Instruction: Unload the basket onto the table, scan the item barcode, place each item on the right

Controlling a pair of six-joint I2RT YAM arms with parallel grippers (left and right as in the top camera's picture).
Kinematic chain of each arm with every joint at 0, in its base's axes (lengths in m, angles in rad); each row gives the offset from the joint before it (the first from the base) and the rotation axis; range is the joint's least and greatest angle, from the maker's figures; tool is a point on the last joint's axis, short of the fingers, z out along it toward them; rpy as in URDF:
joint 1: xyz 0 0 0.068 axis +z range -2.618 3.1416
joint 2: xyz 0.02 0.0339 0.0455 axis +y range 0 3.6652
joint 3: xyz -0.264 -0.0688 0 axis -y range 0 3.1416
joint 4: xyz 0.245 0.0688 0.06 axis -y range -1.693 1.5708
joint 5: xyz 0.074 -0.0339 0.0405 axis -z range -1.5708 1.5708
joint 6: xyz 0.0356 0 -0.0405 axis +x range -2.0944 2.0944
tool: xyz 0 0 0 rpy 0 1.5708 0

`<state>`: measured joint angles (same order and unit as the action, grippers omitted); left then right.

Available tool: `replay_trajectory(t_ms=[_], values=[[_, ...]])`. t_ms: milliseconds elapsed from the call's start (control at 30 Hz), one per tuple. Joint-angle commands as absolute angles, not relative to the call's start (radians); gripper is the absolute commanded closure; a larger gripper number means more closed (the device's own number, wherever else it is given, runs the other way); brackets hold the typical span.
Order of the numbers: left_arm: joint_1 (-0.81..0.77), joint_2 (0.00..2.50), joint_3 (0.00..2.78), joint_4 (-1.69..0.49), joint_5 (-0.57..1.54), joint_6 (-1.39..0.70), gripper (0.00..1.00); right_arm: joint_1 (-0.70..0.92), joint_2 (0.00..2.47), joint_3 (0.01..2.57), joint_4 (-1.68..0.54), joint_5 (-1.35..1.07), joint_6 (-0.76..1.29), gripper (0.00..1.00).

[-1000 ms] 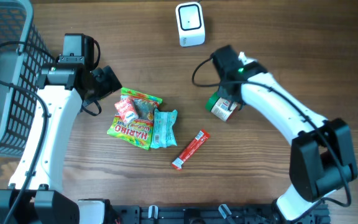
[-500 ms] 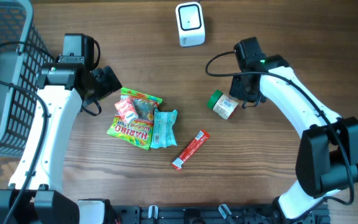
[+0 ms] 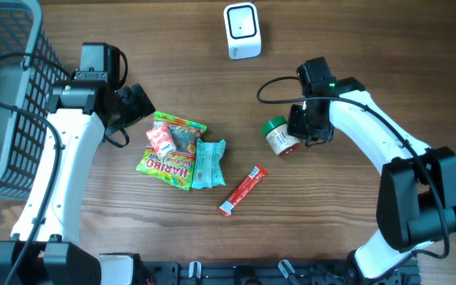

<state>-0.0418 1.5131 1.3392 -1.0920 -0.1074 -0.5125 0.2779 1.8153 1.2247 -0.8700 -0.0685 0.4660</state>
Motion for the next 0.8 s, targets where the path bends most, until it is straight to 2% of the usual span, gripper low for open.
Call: replay_trajectory(t_ms=[0,167,200,233,300,467,633,767], values=[[-0.037,1.520,1.339,-1.089,-0.114,-0.501,0.00,0.277,1.816,1.216,-0.885,-0.121,0.441,0.93],[-0.037,1.520,1.339,-1.089,-0.114,-0.501,0.00,0.277,1.816,1.216,-0.873,-0.120,0.418,0.81],[-0.037,1.520,1.339,-1.089,-0.114,-0.501,0.00,0.277,1.816,1.218,-0.856,-0.120,0.385,0.71],[-0.037,1.520,1.339,-1.089,-0.114,-0.501,0.00,0.276,1.816,1.224,-0.853,-0.120,0.376,0.65],[-0.037,1.519,1.339,-1.089,-0.114,-0.501,0.00,0.274,1.816,1.233,-0.847,-0.121,0.378,0.63],[-0.037,1.519,1.339,-1.089,-0.114,-0.501,0.00,0.274,1.816,1.234,-0.828,-0.112,0.405,0.63],[-0.037,1.519,1.339,-1.089,-0.114,-0.501,0.00,0.274,1.816,1.232,-0.788,-0.112,0.421,0.79],[-0.037,1.519,1.339,-1.089,-0.114,-0.501,0.00,0.274,1.816,1.232,-0.778,-0.101,0.419,0.81]])
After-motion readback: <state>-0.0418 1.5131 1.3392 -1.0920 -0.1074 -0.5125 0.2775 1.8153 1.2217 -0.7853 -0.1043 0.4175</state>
